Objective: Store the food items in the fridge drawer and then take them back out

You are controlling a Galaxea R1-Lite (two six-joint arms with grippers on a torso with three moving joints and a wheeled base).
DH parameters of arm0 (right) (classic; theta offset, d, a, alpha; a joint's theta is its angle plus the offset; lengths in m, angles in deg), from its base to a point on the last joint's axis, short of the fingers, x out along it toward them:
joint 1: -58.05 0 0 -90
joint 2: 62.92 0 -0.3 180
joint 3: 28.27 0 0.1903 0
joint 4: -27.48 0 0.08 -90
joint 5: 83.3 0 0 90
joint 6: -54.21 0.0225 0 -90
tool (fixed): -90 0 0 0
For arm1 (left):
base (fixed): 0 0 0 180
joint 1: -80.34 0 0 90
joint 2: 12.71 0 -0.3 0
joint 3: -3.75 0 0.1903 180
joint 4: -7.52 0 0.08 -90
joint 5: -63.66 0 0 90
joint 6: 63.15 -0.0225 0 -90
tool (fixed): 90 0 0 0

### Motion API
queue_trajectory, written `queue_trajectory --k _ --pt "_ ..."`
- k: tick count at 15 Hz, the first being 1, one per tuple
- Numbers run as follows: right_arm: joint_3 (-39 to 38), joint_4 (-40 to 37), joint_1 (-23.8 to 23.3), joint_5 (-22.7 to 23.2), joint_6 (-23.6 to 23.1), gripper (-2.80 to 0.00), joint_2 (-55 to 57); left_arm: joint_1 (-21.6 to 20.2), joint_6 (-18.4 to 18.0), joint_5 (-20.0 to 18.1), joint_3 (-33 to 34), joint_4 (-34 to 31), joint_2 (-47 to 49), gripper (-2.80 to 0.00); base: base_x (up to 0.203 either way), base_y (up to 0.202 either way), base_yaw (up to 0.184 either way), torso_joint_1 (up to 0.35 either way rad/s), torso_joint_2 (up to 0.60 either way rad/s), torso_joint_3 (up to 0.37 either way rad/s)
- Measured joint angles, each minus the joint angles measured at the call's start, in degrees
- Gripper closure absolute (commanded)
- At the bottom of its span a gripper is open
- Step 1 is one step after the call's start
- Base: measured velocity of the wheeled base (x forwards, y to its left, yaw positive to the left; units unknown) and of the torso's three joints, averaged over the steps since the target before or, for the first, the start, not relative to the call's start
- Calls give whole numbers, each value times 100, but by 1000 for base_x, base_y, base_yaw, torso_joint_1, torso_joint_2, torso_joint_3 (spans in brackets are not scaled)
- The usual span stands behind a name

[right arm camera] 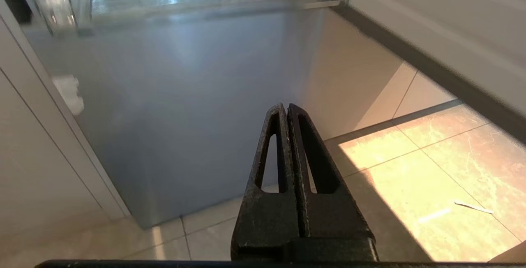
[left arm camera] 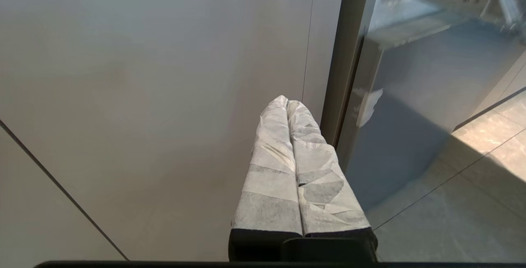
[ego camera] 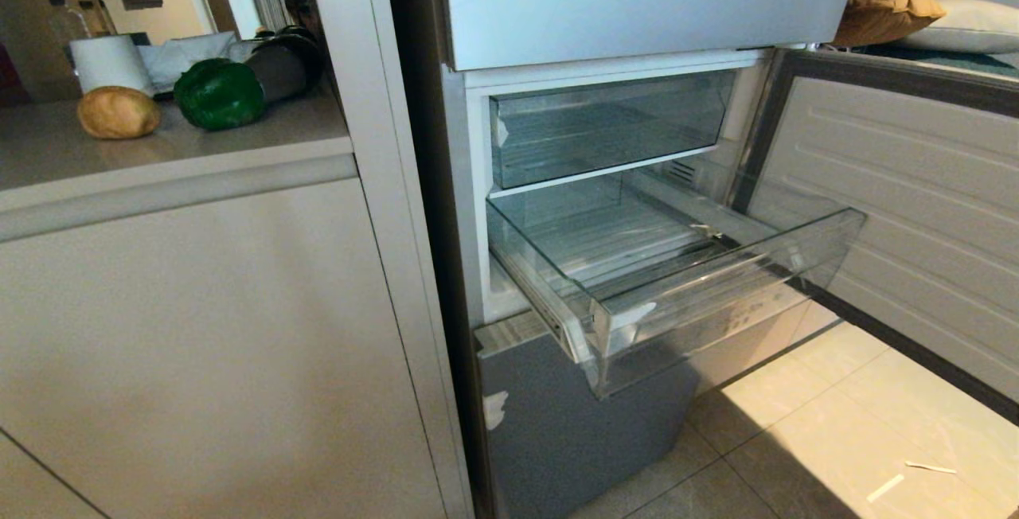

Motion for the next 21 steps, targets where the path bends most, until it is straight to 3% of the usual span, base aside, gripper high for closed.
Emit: queue_trajectory --k 8,21 --pt "0 11 0 -67 264 0 0 0 0 0 0 -3 0 0 0 0 0 238 -546 -314" --pt "0 13 0 -67 293 0 0 0 0 -2 0 0 0 0 0 0 0 158 -343 -185"
